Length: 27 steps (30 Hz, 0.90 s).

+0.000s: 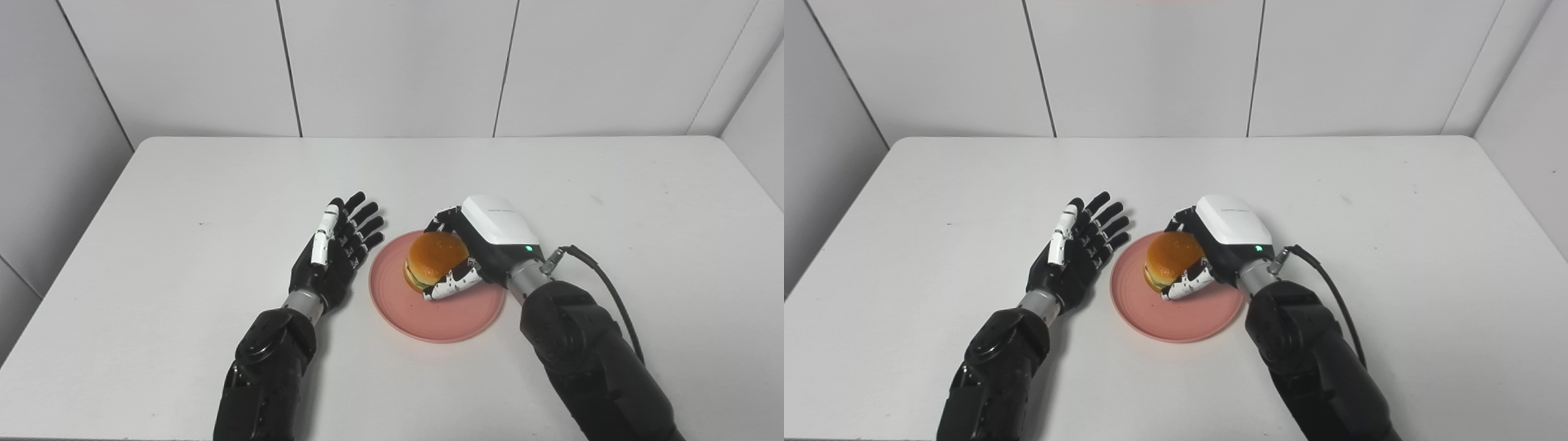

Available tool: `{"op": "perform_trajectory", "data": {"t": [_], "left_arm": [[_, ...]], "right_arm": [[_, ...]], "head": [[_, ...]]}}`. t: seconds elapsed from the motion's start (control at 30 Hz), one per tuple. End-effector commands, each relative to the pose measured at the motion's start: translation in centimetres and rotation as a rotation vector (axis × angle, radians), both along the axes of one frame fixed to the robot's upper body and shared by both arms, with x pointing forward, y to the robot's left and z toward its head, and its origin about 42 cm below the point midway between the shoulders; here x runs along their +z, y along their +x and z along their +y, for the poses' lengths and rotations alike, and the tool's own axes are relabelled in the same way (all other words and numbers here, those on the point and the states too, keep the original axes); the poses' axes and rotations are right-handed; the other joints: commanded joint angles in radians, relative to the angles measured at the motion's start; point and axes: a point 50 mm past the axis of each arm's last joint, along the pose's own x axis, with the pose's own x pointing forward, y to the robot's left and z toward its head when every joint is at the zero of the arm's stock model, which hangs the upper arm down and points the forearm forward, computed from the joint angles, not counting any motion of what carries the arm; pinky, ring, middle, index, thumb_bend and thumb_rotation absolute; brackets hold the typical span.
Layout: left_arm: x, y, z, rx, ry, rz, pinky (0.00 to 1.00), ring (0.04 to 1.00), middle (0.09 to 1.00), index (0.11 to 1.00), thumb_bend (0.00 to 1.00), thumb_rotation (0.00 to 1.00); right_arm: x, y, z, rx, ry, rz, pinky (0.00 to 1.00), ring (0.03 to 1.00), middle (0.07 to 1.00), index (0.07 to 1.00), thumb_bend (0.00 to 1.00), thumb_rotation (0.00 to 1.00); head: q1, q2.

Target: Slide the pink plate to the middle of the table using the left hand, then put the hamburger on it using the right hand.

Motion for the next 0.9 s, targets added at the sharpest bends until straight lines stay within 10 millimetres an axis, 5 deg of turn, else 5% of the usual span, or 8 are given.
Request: {"op": "perform_trajectory", "data": {"t": [0.0, 0.6, 0.7, 0.77, 0.8, 0.87], "left_arm": [[0.7, 0.3, -0.3, -0.018, 0.01, -0.003, 0.92, 0.907, 0.915, 0.915, 0.36, 1.0], [0.9, 0.3, -0.4, -0.017, 0.009, -0.001, 0.91, 0.897, 0.908, 0.911, 0.36, 1.0], [0.9, 0.4, -0.4, -0.016, 0.008, 0.0, 0.91, 0.895, 0.906, 0.908, 0.37, 1.0], [0.9, 0.3, -0.4, -0.017, 0.009, 0.0, 0.91, 0.894, 0.905, 0.908, 0.37, 1.0], [0.9, 0.3, -0.4, -0.017, 0.01, 0.0, 0.91, 0.895, 0.905, 0.908, 0.37, 1.0], [0.9, 0.3, -0.4, -0.016, 0.013, 0.001, 0.91, 0.893, 0.903, 0.905, 0.37, 1.0]], "right_arm": [[1.2, 0.2, 0.1, 0.035, -0.016, -0.072, 0.15, 0.21, 0.275, 0.471, 0.51, 0.12], [0.0, 0.5, 0.2, 0.056, -0.089, -0.03, 0.18, 0.262, 0.356, 0.481, 0.51, 0.13], [0.1, 0.4, 0.2, 0.056, -0.112, -0.044, 0.2, 0.291, 0.392, 0.486, 0.51, 0.14], [0.2, 0.4, 0.1, 0.058, -0.134, -0.057, 0.3, 0.411, 0.521, 0.493, 0.51, 0.15], [0.2, 0.4, 0.1, 0.056, -0.144, -0.058, 0.35, 0.477, 0.606, 0.657, 0.63, 0.23], [0.4, 0.3, 0.2, 0.049, -0.159, -0.06, 0.4, 0.53, 0.669, 0.755, 0.69, 0.29]], "head": [[-0.001, 0.002], [-0.006, 0.011], [-0.006, 0.013], [-0.007, 0.013], [-0.008, 0.014], [-0.008, 0.014]]}}
